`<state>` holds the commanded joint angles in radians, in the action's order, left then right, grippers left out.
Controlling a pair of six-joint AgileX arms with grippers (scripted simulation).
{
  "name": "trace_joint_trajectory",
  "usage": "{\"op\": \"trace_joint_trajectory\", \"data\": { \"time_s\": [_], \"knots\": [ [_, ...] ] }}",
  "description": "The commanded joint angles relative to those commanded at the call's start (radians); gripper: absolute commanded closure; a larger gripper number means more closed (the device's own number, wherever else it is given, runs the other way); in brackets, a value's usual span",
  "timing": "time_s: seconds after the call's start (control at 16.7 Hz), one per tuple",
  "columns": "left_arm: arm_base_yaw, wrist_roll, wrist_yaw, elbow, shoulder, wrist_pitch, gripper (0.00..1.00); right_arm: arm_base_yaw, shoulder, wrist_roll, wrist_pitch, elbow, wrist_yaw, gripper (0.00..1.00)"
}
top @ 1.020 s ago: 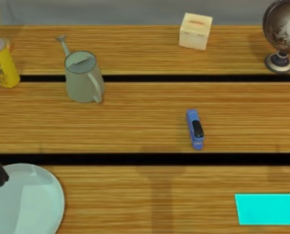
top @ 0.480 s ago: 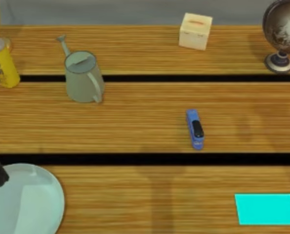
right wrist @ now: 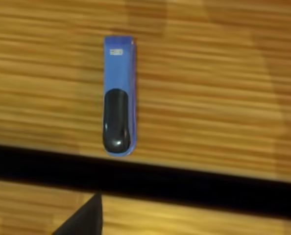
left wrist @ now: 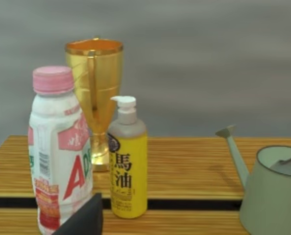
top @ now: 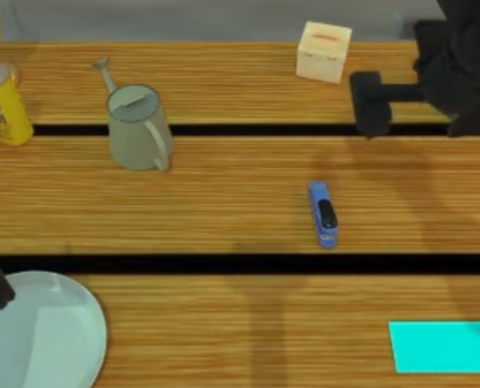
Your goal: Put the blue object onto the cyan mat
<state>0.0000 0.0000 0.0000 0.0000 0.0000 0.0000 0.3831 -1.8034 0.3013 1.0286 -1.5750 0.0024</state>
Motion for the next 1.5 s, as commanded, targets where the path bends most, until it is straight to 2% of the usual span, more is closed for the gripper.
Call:
{"op": "trace_joint_trajectory", "data": {
  "time_s": [0.36, 0.6, 1.02, 1.5],
  "knots": [
    [0.000, 0.000, 0.000, 0.000, 0.000, 0.000, 0.00, 0.094, -0.422, 0.076, 0.236, -0.404, -0.003, 0.00],
    [0.000, 0.000, 0.000, 0.000, 0.000, 0.000, 0.00, 0.120, -0.535, 0.097, 0.297, -0.522, -0.004, 0.00],
    [0.000, 0.000, 0.000, 0.000, 0.000, 0.000, 0.00, 0.117, -0.541, 0.096, 0.281, -0.509, -0.004, 0.00],
    [0.000, 0.000, 0.000, 0.000, 0.000, 0.000, 0.00, 0.124, -0.614, 0.101, -0.020, -0.287, -0.003, 0.00]
  ]
}}
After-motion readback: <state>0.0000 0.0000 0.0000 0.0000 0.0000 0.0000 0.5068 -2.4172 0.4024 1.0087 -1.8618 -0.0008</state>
